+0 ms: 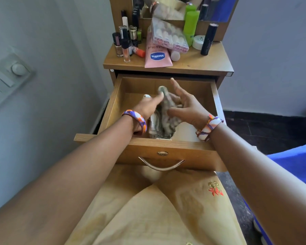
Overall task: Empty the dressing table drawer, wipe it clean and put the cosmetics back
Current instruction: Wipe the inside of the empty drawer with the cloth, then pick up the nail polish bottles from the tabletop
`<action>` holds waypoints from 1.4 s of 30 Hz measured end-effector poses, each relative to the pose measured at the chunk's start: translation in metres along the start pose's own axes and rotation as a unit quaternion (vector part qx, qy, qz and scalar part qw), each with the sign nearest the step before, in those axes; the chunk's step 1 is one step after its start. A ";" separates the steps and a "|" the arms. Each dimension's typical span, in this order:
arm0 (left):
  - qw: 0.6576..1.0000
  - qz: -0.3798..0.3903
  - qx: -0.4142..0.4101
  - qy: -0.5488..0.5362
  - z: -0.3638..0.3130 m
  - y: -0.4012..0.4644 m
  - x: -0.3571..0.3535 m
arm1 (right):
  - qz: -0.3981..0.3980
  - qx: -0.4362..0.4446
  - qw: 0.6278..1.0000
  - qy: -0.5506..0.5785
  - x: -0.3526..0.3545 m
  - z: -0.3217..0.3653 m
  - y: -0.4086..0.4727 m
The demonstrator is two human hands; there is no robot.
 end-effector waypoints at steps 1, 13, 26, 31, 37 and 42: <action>0.997 -0.003 0.027 -0.069 -0.001 -0.001 0.002 | 0.026 -0.016 0.999 0.035 -0.007 0.002 -0.003; 0.967 -0.038 0.010 -0.252 -0.020 -0.008 0.014 | -0.110 -0.006 0.993 0.047 0.028 0.004 0.005; 0.966 -0.051 -0.253 -0.006 -0.141 -0.019 -0.047 | -0.283 0.038 0.930 0.230 0.150 0.047 0.002; 0.918 -0.053 -0.376 0.115 -0.171 -0.023 -0.084 | -0.335 0.000 0.930 0.152 0.204 0.033 0.027; 0.848 -0.051 -0.446 0.281 -0.180 -0.020 -0.119 | -0.358 -0.065 0.929 0.070 0.223 0.006 0.070; 0.790 -0.036 -0.481 0.379 -0.178 -0.009 -0.139 | -0.413 -0.084 0.901 -0.106 0.225 0.030 0.072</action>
Point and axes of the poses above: each hand's wrist, its own y-axis towards the middle knuckle, its own x-axis out of the back of the hand, z = x × y, the point moved 10 cm from there along y, towards the middle knuckle, and after that the axes turned 15 degrees about -z, right-handed, at the moved point
